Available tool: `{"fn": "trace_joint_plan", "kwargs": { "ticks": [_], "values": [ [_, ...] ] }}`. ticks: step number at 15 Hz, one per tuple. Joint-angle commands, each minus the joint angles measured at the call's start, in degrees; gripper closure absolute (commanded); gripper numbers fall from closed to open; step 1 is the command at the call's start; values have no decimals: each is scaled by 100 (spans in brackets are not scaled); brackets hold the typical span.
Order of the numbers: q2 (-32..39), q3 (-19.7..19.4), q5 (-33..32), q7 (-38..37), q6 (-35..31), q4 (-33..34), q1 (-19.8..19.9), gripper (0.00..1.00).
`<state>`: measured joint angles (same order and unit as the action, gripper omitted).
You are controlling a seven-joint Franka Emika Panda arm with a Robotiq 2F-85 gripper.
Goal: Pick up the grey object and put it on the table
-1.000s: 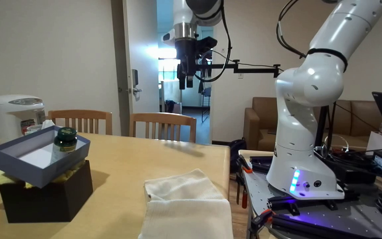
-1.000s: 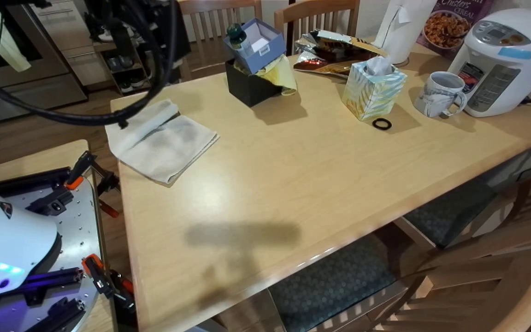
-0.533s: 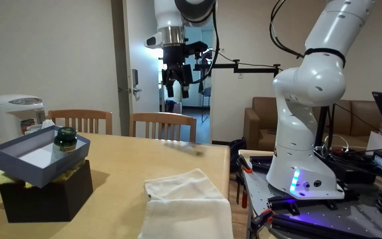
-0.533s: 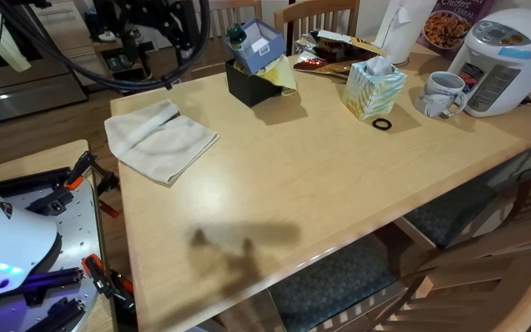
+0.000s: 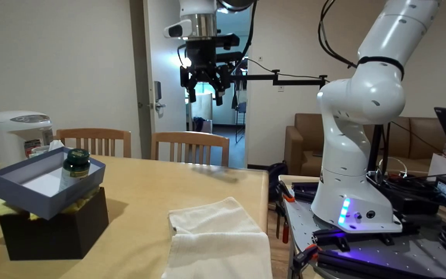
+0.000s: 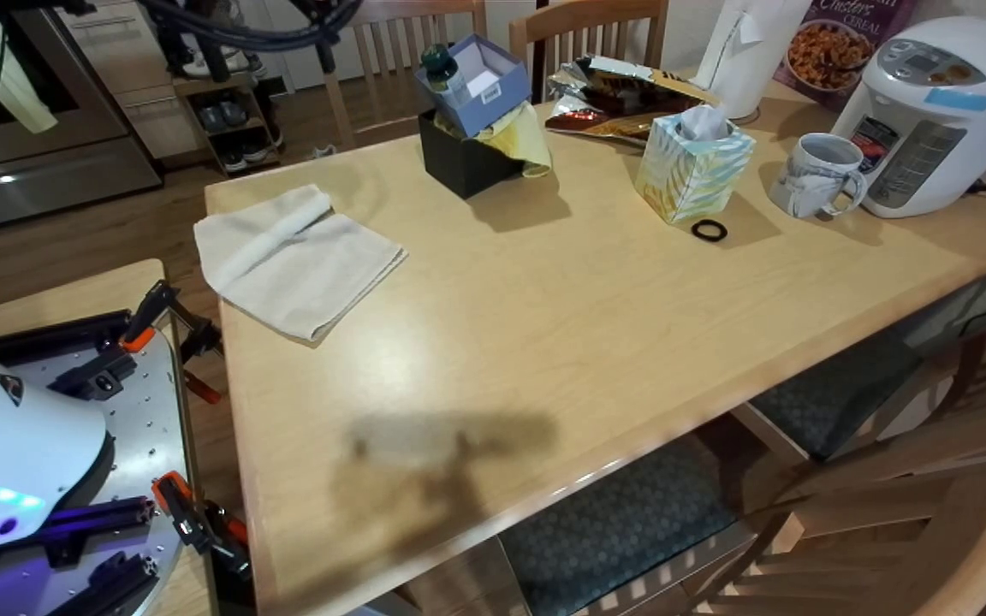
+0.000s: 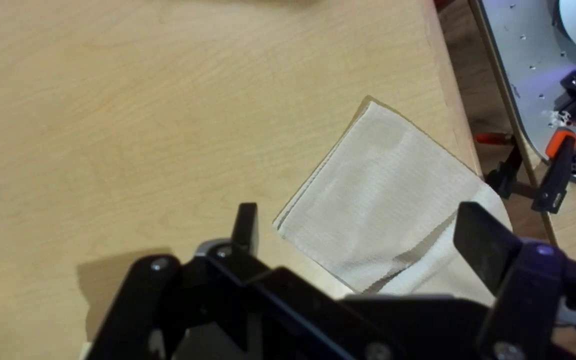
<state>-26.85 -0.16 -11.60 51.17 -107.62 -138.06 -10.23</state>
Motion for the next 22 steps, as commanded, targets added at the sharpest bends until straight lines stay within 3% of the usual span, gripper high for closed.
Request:
{"fn": "trace_joint_plan", "kwargs": {
  "ticks": [1, 4, 7, 11, 15, 17, 19, 21, 22],
  "values": [
    [-69, 42, -55, 85, 19, 10, -14, 0],
    [-155, 49, -96, 193, 36, 10, -35, 0],
    [-87, 100, -454, 427, -1344, -213, -126, 0],
    [414, 207, -275, 408, -3113, -179, -351, 0],
    [972, -36, 392, 901, -4834, -210, -791, 0],
    [1265, -301, 1250, 1558, -5446, -177, -1233, 0],
    [1453, -1101, 2265, 2437, -5327, -77, -2312, 0],
    [1635, -1318, 3030, 3239, -4500, 155, -2553, 0],
    [1768, -932, 3051, 3381, -4025, 314, -2086, 0]
  ]
}}
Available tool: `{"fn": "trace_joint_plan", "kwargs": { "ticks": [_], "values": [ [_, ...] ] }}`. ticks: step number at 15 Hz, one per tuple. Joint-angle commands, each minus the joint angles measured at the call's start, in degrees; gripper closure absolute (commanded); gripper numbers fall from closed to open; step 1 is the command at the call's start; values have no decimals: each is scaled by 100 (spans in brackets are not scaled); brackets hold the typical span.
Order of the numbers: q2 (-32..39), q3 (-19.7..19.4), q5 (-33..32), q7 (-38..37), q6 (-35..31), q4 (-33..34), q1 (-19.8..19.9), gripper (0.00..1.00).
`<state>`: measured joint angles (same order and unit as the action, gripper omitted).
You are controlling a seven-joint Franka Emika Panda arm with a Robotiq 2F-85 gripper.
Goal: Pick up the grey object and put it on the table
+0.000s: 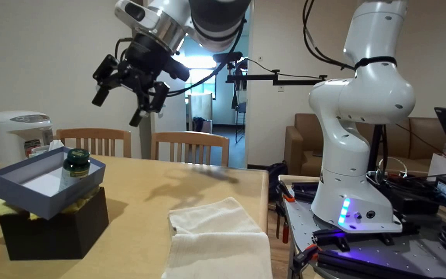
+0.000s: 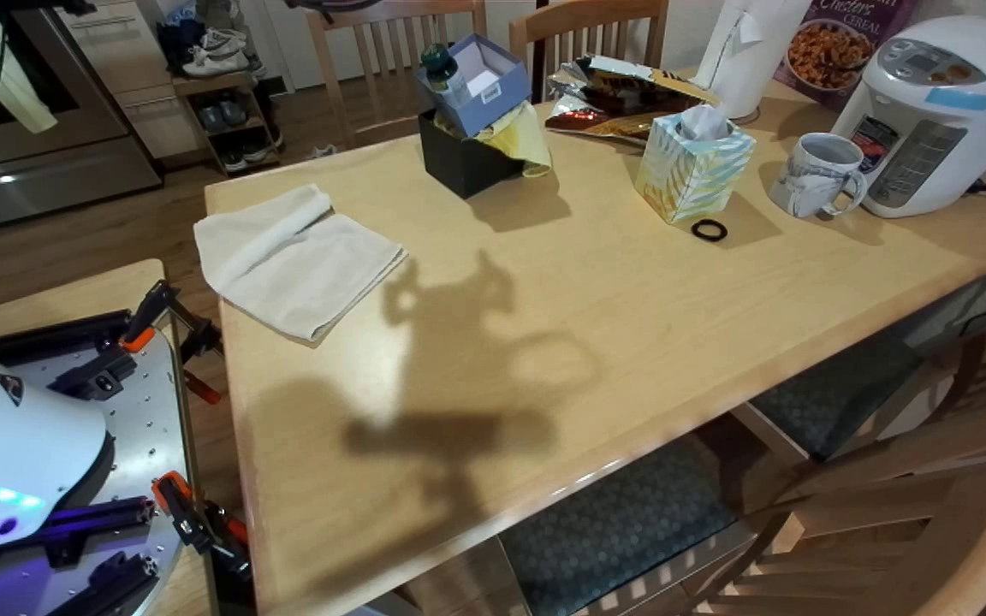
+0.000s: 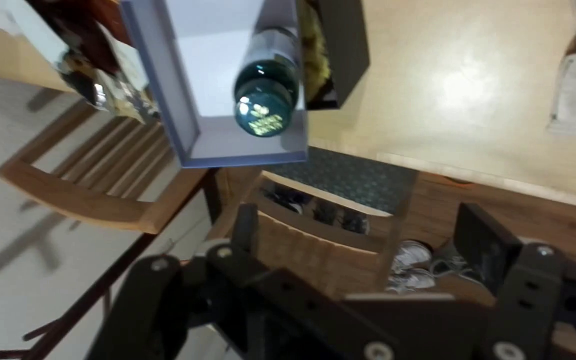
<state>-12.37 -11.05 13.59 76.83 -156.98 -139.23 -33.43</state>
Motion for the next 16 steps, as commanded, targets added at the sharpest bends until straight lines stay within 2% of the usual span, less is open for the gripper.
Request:
{"fn": "trace_joint_plan", "kwargs": {
  "ticks": [1, 3, 5, 6, 9, 12, 16],
  "values": [
    [422, 285, 342, 809, 1321, 572, 445, 0],
    [560, 632, -194, 743, 2058, 877, 942, 0],
    [609, 909, -475, 827, 2409, 1113, 1279, 0],
    [474, 1046, -229, 632, 2096, 812, 1368, 0],
    [540, 1170, -334, 698, 2284, 1007, 1531, 0],
    [622, 1370, -914, 462, 1538, 846, 1798, 0],
    [865, 1515, -1684, 57, 1584, 939, 2100, 0]
  ]
}}
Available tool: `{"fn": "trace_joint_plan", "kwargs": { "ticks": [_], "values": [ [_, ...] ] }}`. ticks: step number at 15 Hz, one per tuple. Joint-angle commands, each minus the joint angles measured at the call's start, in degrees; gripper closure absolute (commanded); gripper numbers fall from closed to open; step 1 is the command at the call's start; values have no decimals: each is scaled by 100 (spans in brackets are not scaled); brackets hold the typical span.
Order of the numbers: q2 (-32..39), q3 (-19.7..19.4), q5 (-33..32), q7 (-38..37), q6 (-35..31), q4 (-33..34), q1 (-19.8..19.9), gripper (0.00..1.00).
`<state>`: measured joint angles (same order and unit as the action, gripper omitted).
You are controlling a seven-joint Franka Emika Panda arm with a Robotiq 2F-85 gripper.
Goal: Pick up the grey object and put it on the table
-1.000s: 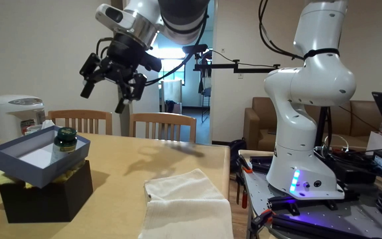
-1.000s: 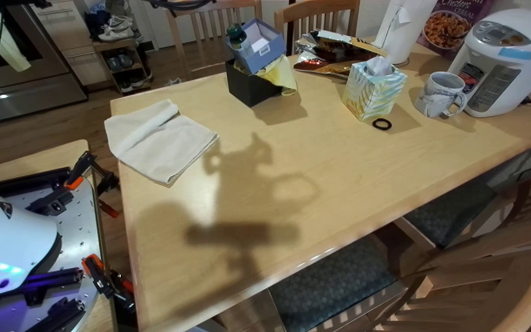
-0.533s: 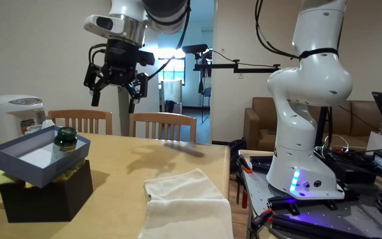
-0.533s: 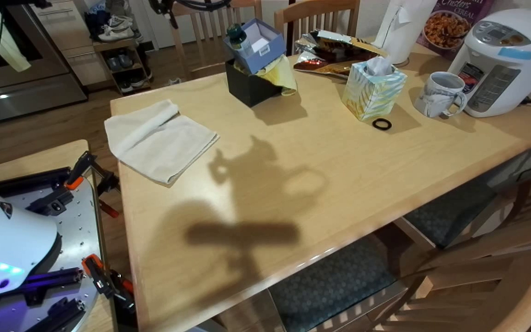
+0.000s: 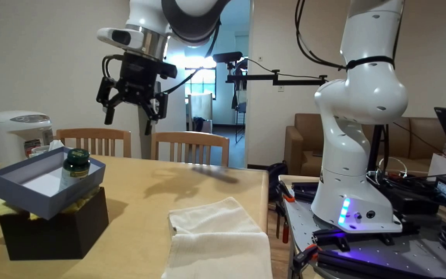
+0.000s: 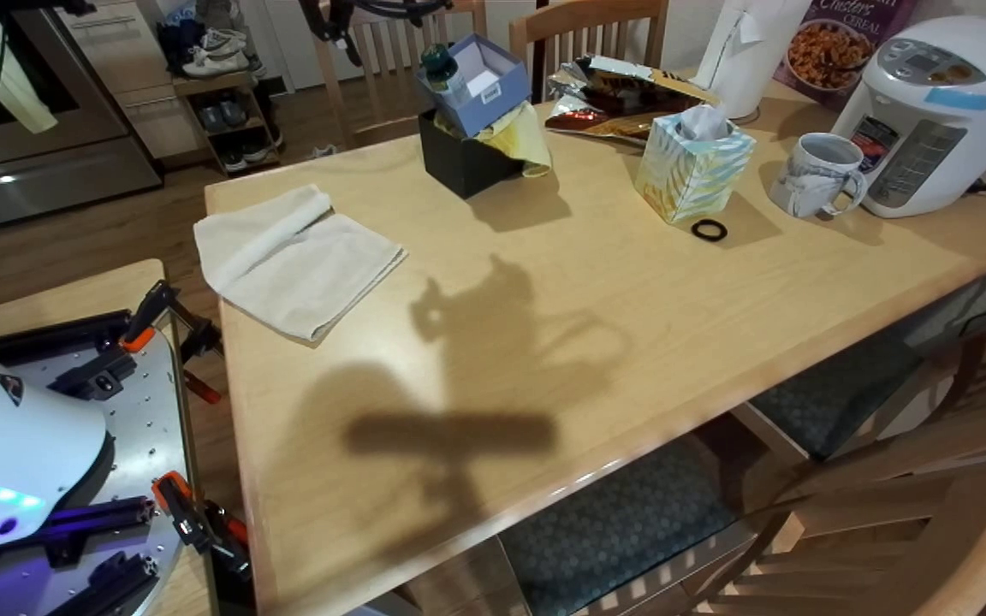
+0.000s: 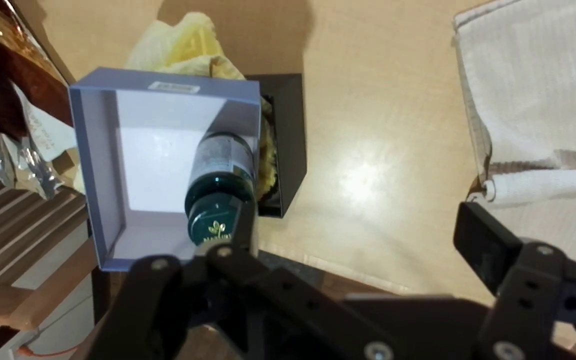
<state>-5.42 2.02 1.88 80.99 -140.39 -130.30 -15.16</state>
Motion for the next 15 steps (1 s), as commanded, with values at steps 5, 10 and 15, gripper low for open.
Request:
{"fn": "trace_joint_plan", "kwargs": {
  "ticks": [5, 10, 15],
  "values": [
    [463, 350, -619, -585, -125, 312, 335, 0],
    [1219, 516, -655, -467, -794, 615, 341, 0],
    [1506, 664, -626, -528, -894, 544, 471, 0]
  ]
}}
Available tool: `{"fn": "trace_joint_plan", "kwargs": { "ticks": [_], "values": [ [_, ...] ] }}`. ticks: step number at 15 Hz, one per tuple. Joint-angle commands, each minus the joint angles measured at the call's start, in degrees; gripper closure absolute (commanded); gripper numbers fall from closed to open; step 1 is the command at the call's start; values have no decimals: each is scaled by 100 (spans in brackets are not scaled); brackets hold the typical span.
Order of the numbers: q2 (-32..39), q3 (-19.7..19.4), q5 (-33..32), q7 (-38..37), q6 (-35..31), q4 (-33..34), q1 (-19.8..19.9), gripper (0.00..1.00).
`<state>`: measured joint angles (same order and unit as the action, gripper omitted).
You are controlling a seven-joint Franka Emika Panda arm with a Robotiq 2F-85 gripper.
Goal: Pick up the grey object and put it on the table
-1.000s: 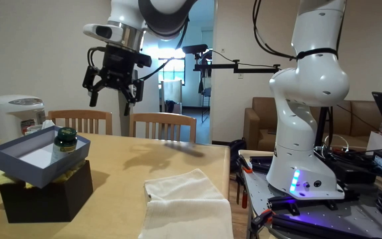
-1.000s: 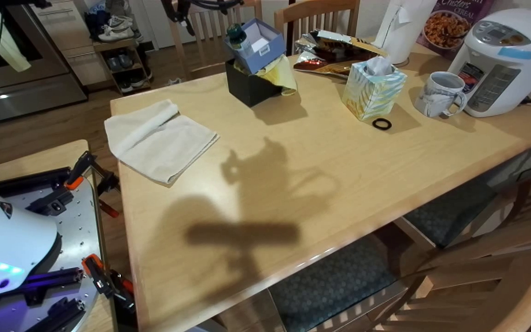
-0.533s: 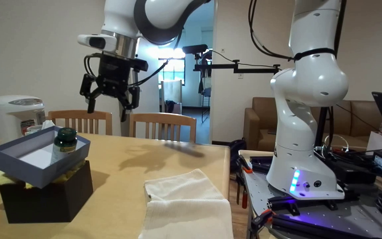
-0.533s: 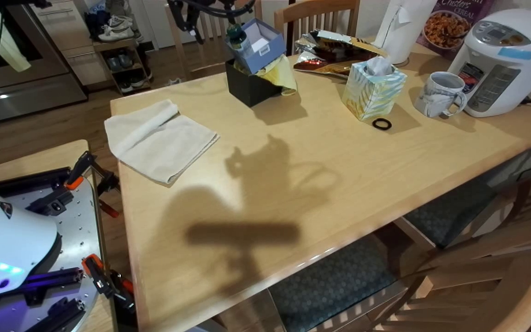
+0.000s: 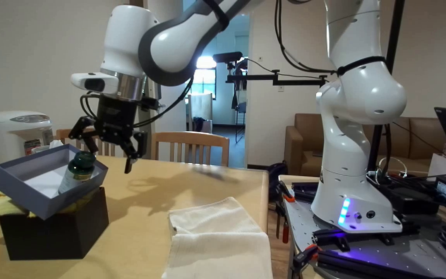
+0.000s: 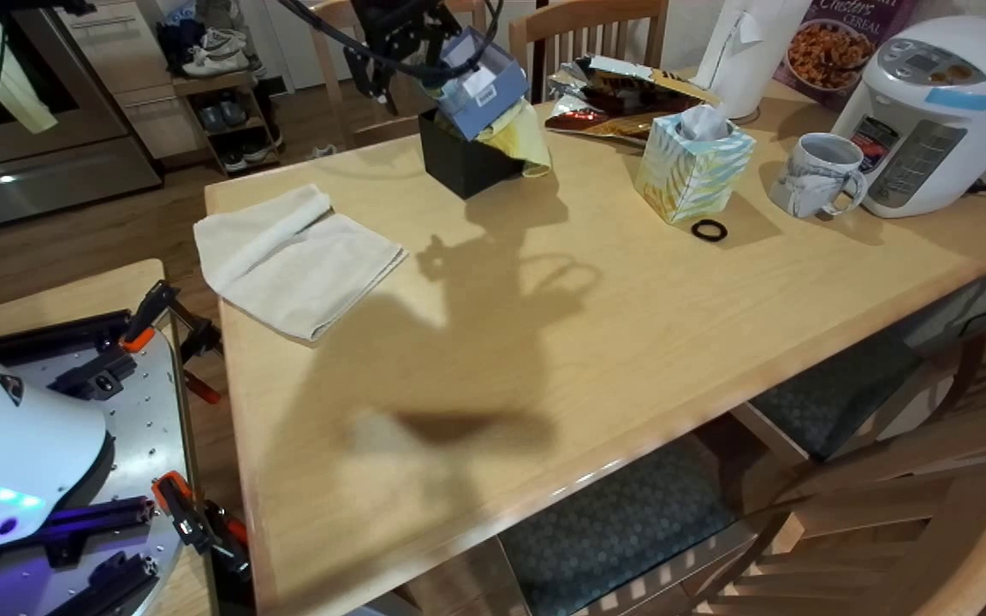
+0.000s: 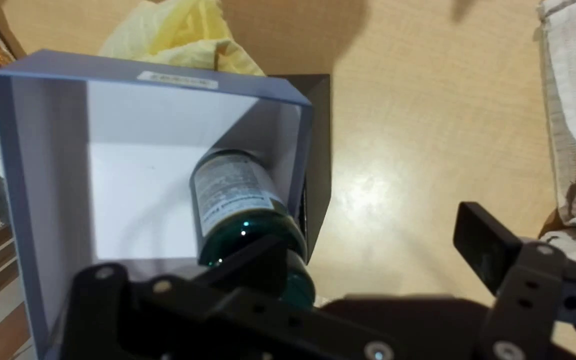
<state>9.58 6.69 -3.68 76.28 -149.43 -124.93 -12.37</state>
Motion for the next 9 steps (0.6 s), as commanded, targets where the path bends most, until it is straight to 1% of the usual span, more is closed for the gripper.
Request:
{"fn": "trace_joint_plan", "kwargs": {
  "ticks": [1, 9],
  "values": [
    [4, 215, -68, -56, 5, 37, 206, 0],
    [-64, 228, -62, -52, 29, 38, 203, 0]
  ]
}}
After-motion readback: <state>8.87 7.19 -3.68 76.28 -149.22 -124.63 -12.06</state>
